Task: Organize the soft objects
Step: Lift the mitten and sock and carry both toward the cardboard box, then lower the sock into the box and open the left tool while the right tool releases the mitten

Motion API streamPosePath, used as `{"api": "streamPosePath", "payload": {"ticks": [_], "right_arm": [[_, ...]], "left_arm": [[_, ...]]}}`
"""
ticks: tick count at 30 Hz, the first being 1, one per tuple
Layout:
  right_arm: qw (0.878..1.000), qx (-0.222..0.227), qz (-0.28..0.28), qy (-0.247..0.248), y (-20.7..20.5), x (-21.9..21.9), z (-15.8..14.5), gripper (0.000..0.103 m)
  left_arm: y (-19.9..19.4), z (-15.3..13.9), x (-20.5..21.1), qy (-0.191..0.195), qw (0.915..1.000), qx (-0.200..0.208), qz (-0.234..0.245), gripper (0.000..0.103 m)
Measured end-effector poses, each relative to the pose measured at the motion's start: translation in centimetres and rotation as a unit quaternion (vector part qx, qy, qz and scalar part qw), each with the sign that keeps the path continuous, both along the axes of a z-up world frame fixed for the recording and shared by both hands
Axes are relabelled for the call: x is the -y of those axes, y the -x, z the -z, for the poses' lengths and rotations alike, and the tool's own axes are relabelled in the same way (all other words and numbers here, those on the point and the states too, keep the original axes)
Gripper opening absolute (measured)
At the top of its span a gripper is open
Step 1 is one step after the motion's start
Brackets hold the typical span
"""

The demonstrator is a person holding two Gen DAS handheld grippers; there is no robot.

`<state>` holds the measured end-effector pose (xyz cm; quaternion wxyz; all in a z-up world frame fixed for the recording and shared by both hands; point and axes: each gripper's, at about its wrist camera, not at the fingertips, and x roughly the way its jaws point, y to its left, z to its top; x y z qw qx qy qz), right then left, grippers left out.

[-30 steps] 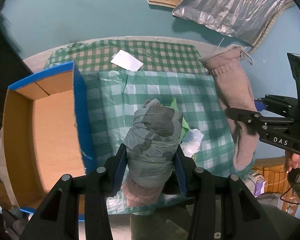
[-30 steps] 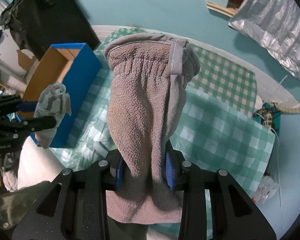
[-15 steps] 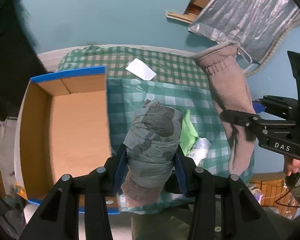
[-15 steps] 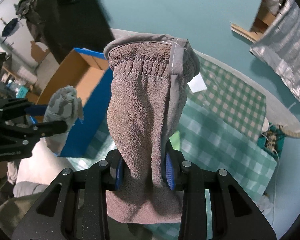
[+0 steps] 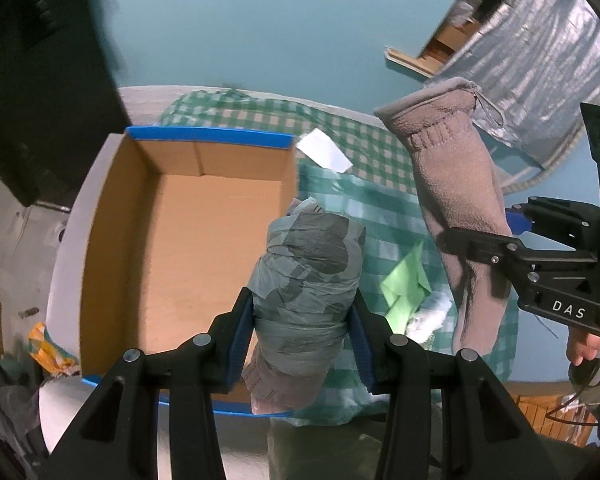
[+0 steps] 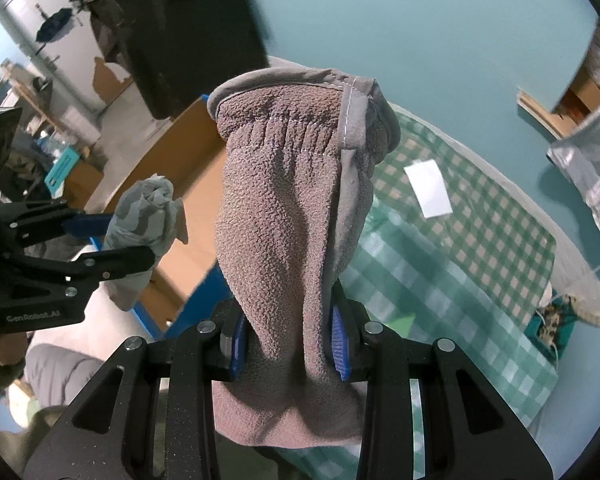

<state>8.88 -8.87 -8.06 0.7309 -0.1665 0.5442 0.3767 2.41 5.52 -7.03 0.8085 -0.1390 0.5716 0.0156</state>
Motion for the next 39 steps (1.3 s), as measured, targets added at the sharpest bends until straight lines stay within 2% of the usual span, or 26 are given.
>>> {"api": "streamPosePath", "payload": {"ticks": [18,34,37,39], "right_arm": [[0.998,-0.010,-0.069,0.001,0.2,-9.3,1.2,0.033],[0.996,-0.041,-0.074,0.024,-0.7,-15.1,4.7,0.033],[0.996,-0.043,-0.071,0.027,-0.7,-15.7,5.3,0.036],[0.997,-0.044,-0.066,0.027,-0.7,-15.9,5.5,0.046]], "left_arm": [[1.7,0.6,-7.2,-0.018,0.9975,-0.006,-0.068,0.045],[1.9,4.2,-12.2,-0.020,0.9936,-0.047,-0.101,0.046],[1.7,4.7,-12.6,-0.022,0.9929,-0.054,-0.104,0.046],[1.6,4.9,-12.7,-0.021,0.9921,-0.060,-0.108,0.049]]}}
